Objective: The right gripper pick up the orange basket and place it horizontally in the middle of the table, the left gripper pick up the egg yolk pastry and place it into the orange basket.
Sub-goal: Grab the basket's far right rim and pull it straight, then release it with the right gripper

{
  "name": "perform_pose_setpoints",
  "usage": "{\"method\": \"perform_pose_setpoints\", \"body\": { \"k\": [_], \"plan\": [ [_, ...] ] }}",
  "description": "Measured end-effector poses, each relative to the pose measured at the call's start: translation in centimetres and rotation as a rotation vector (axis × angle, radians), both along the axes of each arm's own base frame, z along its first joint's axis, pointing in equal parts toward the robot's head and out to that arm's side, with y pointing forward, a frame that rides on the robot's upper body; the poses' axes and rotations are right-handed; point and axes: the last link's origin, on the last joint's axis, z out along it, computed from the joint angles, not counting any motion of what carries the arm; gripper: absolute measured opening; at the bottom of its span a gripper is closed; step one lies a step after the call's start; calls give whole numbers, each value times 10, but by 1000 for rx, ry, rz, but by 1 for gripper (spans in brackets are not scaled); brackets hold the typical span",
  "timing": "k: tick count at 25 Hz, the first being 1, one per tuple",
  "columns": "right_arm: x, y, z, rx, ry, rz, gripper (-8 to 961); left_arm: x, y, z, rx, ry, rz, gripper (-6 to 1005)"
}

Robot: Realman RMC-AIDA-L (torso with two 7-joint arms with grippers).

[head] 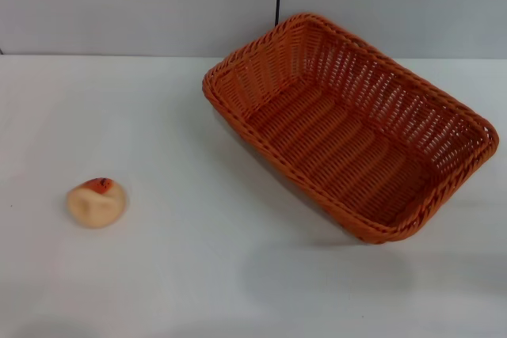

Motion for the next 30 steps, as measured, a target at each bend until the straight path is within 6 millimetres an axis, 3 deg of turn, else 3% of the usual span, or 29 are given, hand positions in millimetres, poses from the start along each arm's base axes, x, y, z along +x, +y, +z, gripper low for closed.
{"method": "perform_pose_setpoints", "body": {
  "k": [12,15,21,30],
  "plan": [
    [0,-4,2,-24,8,28,754,0,-3,0,-2,-13,-5,807],
    [2,-2,14,-100,39,69,754,0,-3,0,-2,-13,-5,806],
    [5,23,47,-454,11,25,754,0,0,0,-12,-7,-9,804],
    [-44,62,97,-1005,-106,-145,754,2,5,0,-15,-4,-20,801]
  ]
}}
